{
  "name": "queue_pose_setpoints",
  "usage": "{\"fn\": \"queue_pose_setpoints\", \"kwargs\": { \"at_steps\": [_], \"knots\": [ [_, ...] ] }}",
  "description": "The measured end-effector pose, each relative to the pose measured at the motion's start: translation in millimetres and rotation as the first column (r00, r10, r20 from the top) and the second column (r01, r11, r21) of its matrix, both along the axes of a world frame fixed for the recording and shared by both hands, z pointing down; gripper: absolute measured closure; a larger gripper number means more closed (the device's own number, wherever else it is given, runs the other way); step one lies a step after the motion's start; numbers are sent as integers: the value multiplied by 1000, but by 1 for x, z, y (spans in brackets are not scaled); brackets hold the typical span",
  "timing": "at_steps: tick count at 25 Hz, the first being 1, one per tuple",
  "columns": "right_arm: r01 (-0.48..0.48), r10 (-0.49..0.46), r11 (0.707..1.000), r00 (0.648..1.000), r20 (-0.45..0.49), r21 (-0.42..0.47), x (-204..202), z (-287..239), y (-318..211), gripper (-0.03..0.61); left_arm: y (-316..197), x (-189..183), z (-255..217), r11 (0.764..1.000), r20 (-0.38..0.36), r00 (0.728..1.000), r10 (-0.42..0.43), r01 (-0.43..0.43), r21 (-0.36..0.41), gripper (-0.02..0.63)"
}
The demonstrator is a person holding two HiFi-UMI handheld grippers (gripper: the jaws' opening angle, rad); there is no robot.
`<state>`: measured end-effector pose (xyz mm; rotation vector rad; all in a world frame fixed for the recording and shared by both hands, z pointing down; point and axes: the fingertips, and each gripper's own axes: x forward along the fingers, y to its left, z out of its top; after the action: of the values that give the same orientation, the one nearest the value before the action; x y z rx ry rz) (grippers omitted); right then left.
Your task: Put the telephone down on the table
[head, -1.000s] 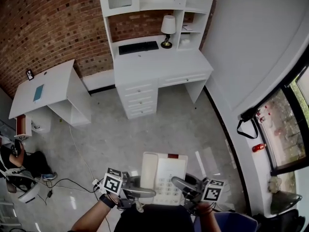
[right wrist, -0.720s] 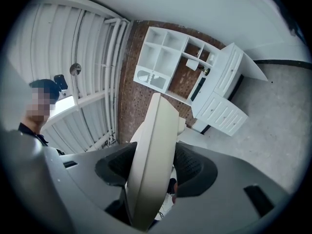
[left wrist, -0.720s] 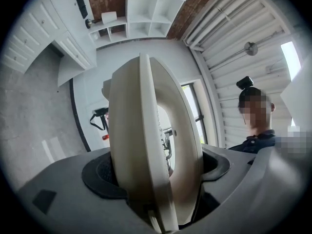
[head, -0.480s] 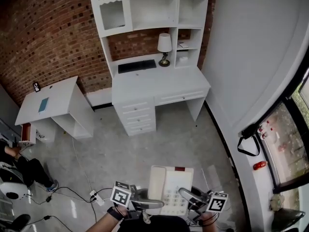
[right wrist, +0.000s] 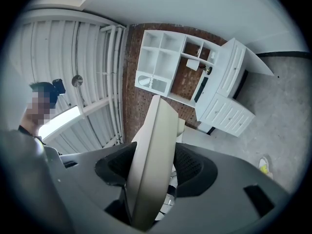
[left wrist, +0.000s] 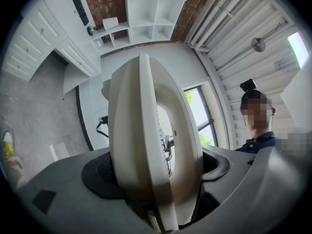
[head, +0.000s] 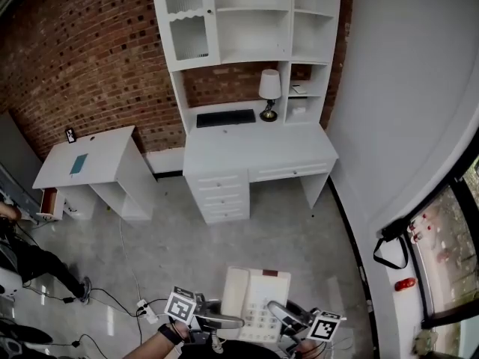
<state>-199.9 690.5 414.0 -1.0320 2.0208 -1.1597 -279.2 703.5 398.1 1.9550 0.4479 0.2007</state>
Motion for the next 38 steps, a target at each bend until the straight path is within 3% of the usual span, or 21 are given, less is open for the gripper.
{"fn": "queue_pose_setpoints", "kwargs": {
  "at_steps": [3,7,13,23,30,38],
  "knots": [
    [-14,14,1000,1000,8,-14,19,-1,-24,351,-26,19,0,1000,1,1000,3,-3,7,186],
    [-32,31,999,999,-5,-30,28,0,-55,350,-59,30,2,1000,-67,998,4,-5,-9,186],
    [14,-15,1000,998,-57,-10,33,-9,-156,351,-150,35,5,999,-116,992,-41,39,-19,186],
    [2,-5,999,997,-74,-37,79,-25,-314,353,-310,82,-11,999,-130,991,-41,38,-27,186],
    [40,-45,999,986,-158,-31,97,-32,-376,350,-370,99,-15,999,-163,986,-39,37,-17,186],
    [76,-80,997,983,-164,-33,144,-28,-463,350,-453,145,-12,995,-170,981,-97,96,-18,186]
  ]
}}
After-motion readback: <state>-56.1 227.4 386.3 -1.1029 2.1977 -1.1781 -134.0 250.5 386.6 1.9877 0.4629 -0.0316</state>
